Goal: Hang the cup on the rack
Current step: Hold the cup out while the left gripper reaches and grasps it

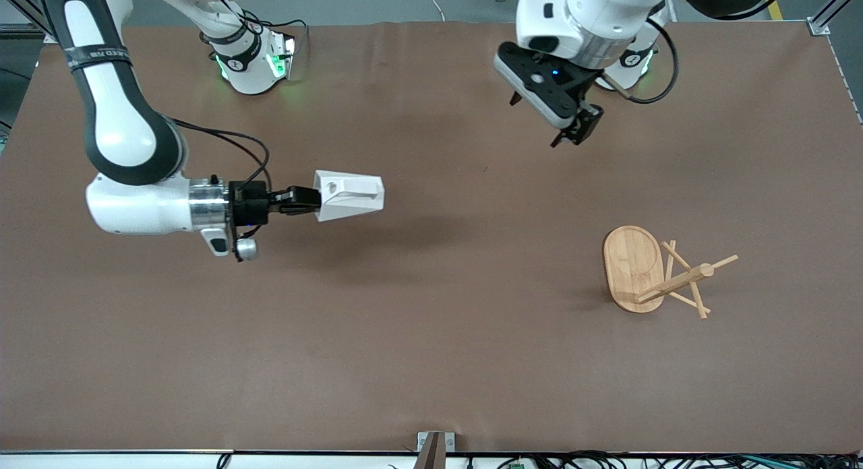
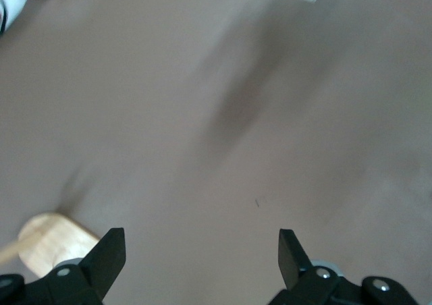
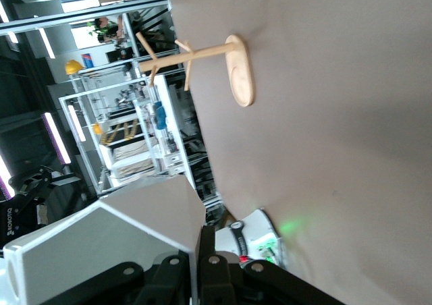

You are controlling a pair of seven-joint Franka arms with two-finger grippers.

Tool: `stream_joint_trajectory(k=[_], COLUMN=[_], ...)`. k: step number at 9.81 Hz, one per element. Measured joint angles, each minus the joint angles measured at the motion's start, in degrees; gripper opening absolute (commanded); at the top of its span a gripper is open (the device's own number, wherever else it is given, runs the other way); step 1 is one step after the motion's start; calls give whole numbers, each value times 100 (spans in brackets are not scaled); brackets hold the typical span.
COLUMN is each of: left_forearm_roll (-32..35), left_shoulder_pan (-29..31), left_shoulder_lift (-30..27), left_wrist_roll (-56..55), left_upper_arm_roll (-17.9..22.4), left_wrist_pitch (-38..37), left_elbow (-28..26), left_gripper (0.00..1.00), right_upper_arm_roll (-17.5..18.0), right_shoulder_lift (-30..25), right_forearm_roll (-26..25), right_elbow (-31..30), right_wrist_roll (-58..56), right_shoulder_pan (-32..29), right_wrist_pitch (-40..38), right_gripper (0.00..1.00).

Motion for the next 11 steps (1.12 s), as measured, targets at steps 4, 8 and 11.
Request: stream_joint_trajectory(k=[4,8,11], left_forearm_roll=[-13,-30,-60], left_shoulder_pan=[-360,-636,-680], left_shoulder_lift=[1013,1488,1661], left_wrist_roll=[151,156,176], left_upper_arm_roll=[-143,-363,-375], left_wrist_pitch=[646,1302,1303], left_elbow=[1036,1106,1106], left_gripper=[100,100,100], right_upper_arm_roll=[328,408,497], right_shoulder_lift=[12,17,17], right_forearm_roll=[715,889,891], right_elbow=[-217,-296,-296], right_wrist_roll=[-9,-11,-11], right_shoulder_pan=[98,193,217], right_wrist_pitch=[39,312,446], right_gripper=[0,0,0])
